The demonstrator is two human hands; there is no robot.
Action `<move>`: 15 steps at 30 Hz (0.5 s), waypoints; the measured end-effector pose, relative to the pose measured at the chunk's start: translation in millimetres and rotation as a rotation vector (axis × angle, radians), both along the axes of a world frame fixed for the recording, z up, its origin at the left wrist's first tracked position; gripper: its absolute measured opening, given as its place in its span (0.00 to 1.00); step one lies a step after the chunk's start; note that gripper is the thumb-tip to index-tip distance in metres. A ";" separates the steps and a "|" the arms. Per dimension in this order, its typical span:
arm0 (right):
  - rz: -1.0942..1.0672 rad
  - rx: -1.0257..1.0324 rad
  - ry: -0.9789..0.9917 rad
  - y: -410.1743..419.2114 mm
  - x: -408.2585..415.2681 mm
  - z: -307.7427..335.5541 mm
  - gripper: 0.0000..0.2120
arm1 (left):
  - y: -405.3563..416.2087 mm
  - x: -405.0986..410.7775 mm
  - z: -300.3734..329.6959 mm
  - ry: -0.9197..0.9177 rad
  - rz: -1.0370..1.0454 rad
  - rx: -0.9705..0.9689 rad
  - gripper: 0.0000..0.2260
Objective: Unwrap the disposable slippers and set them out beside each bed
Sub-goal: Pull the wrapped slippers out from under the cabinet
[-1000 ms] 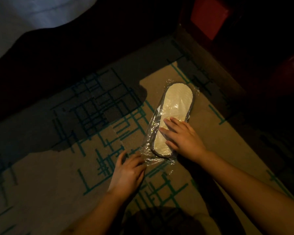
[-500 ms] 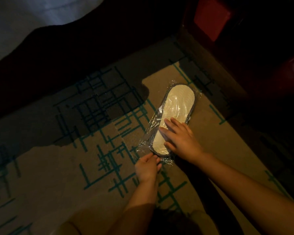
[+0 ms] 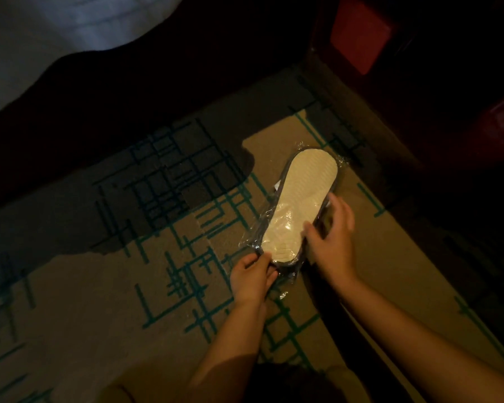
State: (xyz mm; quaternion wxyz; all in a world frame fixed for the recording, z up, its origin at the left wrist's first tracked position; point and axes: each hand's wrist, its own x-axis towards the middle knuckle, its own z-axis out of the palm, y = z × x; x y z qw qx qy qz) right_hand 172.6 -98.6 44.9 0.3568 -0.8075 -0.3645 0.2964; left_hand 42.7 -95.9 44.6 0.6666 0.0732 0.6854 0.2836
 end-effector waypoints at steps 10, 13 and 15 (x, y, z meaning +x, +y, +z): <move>-0.466 -0.214 1.085 2.8 -4.3 2.1 0.02 | -6.7 2.6 8.0 -0.103 -0.022 0.027 0.16; -0.487 -0.181 1.104 15.5 4.4 -0.7 0.11 | -10.6 0.4 12.0 -0.112 -0.037 0.034 0.12; -0.493 -0.143 1.106 23.5 11.4 -2.6 0.16 | -14.4 -3.5 11.4 -0.122 -0.042 0.039 0.11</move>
